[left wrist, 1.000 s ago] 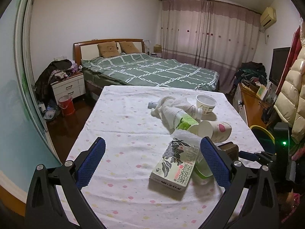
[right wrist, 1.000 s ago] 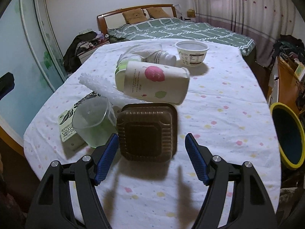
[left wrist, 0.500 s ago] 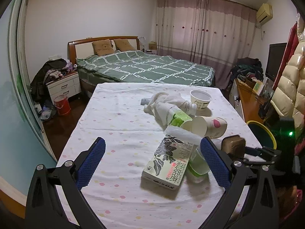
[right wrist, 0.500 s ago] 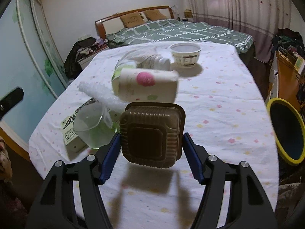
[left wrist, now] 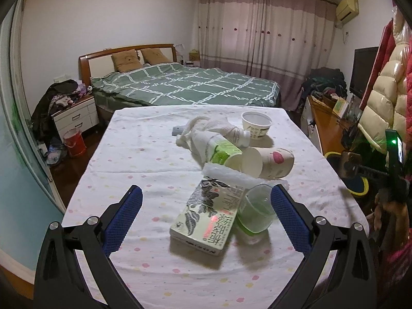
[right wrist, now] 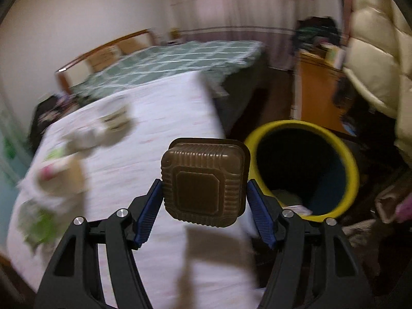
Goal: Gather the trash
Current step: 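Lower the brown lid into the bin and open the right gripper, then grasp the clear plastic cup with the left gripper, then carry the clear cup over the bin and open the left gripper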
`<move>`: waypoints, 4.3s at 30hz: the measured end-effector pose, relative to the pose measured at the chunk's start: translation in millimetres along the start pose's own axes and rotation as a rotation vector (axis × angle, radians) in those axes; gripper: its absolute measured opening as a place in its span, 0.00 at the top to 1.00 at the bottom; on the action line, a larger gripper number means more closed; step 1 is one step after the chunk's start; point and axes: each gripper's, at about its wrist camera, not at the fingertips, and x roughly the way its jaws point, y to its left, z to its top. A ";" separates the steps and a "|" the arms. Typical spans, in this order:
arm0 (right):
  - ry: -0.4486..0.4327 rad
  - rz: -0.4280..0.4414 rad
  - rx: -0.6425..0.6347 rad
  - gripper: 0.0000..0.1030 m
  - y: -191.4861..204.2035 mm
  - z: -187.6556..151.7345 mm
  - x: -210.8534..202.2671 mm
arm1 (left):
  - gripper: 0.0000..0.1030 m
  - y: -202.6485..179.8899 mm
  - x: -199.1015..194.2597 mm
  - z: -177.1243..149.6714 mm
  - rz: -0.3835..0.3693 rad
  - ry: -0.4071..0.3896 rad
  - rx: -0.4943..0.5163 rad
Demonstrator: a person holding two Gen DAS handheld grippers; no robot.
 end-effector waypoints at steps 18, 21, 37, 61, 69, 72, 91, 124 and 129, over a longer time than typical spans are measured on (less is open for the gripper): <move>0.122 -0.212 0.193 0.34 -123.4 10.5 88.6 | 0.05 -41.4 34.2 -1.3 -0.089 0.083 0.061; 0.113 -0.212 0.188 0.32 -120.2 11.7 86.4 | 0.05 -45.8 36.9 -3.4 -0.098 0.093 0.069; 0.049 -0.168 0.149 0.29 -92.8 6.8 47.1 | 0.05 -51.3 63.8 -19.5 -0.172 0.162 0.069; 0.053 -0.134 0.140 0.29 -86.3 -1.9 42.5 | 0.44 -62.0 102.0 -22.4 -0.215 0.186 0.105; 0.039 -0.123 0.146 0.29 -89.2 -2.9 36.0 | 0.44 -81.3 80.2 -14.6 -0.242 0.169 0.150; 0.033 -0.120 0.151 0.29 -91.8 -3.9 32.3 | 0.44 -93.1 71.3 -6.0 -0.271 0.148 0.167; -0.046 -0.245 0.216 0.29 -164.6 -21.7 -23.3 | 0.44 -304.3 131.7 73.8 -0.604 0.167 0.406; -0.024 -0.179 0.152 0.29 -127.7 -25.1 -27.2 | 0.12 -205.7 86.2 74.5 -0.402 0.073 0.258; -0.006 -0.090 0.069 0.29 -75.4 -6.1 -10.7 | 0.11 -107.6 52.2 58.8 -0.211 0.027 0.182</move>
